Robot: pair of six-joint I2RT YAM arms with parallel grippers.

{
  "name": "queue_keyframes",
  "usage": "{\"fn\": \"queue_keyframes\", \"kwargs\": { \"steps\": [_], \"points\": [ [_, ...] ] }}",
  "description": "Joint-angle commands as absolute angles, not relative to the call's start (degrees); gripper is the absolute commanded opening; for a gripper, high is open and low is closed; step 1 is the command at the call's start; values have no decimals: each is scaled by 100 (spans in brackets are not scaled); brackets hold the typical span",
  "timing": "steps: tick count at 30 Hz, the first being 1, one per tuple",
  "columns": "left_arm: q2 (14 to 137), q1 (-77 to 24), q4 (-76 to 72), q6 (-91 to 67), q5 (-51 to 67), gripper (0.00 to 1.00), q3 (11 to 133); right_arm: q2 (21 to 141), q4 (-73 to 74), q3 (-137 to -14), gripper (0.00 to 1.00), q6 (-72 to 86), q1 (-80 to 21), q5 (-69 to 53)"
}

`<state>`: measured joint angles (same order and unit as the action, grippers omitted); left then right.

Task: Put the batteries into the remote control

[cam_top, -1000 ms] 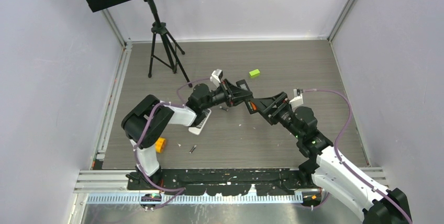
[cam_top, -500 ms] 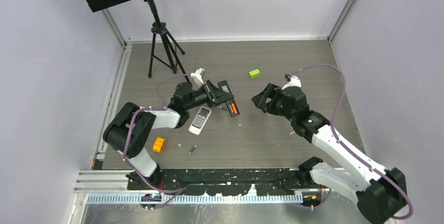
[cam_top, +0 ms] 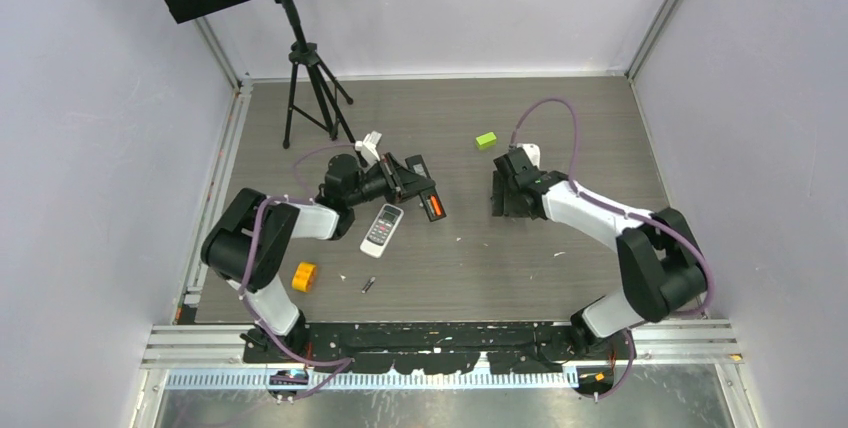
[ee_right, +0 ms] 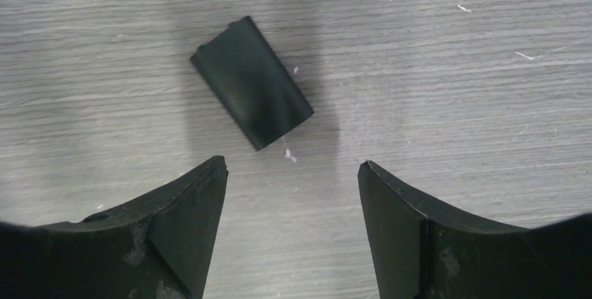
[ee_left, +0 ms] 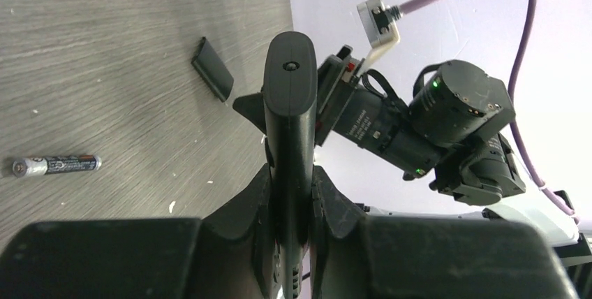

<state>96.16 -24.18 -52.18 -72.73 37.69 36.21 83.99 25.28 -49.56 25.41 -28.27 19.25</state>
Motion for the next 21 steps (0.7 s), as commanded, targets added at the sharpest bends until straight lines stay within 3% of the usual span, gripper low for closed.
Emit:
{"fn": "queue_keyframes", "kwargs": {
  "steps": [1, 7, 21],
  "points": [
    [9973, -2342, -6171, -7752, 4131, 0, 3648, 8807, 2199, -5265, 74, 2041, -2704, 2209],
    [10366, -2241, -6995, -8279, 4223, 0, 3535, 9284, 2484, -5575, 74, 1857, -2361, 1385],
    [10264, -2243, -6705, -8124, 4211, 0, 3617, 10203, 2651, -6078, 69, 1540, -2237, 696]
  ]
}}
